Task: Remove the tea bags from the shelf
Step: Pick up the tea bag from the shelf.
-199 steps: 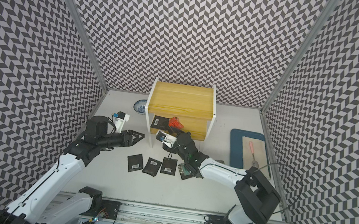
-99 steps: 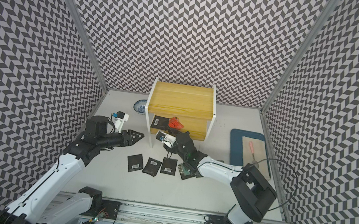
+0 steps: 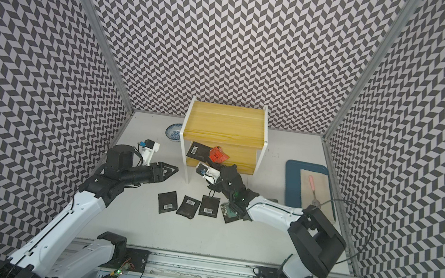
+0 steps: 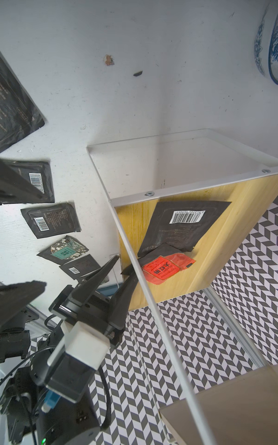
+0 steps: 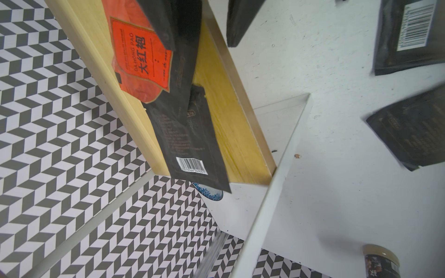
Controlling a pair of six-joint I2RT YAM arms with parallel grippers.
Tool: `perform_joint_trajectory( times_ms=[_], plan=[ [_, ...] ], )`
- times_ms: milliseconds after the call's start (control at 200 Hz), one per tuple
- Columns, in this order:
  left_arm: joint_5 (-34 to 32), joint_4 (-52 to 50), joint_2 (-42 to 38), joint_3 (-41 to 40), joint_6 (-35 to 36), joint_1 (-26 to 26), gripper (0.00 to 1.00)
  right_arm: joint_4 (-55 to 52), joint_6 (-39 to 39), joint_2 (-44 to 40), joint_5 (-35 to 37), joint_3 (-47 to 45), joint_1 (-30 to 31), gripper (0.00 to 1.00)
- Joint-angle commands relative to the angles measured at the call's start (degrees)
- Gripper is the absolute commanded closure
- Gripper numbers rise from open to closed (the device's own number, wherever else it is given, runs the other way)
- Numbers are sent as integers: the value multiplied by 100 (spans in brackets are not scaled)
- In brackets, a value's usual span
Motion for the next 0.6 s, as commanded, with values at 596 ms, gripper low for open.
perform_joint_trajectory(
  times_ms=[596],
  plan=[
    [120, 244, -84, -53, -62, 55, 45, -215, 317, -1026, 413, -304, 3, 96]
  ],
)
